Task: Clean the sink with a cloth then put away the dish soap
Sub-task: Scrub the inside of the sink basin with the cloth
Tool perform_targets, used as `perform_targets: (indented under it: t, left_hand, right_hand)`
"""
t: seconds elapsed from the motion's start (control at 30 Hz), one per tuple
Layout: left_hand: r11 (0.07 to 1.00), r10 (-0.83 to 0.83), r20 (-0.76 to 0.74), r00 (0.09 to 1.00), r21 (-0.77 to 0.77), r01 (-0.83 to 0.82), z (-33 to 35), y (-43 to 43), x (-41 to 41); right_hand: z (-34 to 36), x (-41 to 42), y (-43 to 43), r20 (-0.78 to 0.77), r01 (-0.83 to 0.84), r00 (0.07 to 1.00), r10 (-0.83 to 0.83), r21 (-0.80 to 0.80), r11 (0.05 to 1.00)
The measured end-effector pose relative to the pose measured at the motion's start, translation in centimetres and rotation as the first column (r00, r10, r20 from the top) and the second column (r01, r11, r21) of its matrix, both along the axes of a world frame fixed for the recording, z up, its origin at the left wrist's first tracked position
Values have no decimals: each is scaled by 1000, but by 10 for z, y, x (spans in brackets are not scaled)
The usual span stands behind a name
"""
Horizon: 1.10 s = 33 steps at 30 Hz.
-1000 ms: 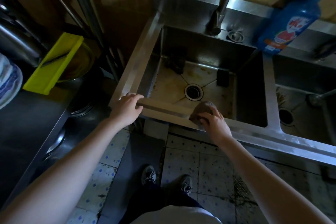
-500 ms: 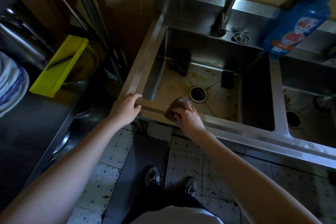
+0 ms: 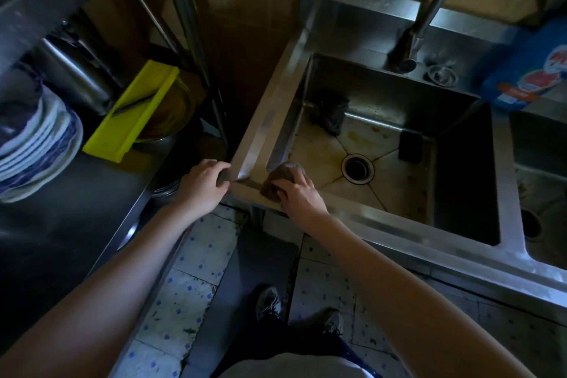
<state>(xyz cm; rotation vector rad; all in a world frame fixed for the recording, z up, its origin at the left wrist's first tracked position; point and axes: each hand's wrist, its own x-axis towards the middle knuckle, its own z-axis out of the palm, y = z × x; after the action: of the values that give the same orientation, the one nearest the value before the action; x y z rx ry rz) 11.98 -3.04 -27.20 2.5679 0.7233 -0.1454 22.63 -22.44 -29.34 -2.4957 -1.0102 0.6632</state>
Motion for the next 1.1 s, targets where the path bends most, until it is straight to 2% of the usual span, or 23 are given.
perform_targets:
  t: [0.27, 0.73, 1.1]
  left_hand:
    - [1000, -24, -3, 1000, -17, 24, 4, -18, 14]
    - [991, -127, 15, 992, -49, 128, 12, -98, 53]
    - [978, -196, 33, 980, -59, 198, 15, -175, 87]
  right_hand:
    - [-6, 8, -23, 3, -3, 1000, 4, -46, 999]
    - [3, 30, -173, 52, 227, 973, -224, -64, 972]
    - [12, 47, -275, 100, 330, 942, -319, -126, 935]
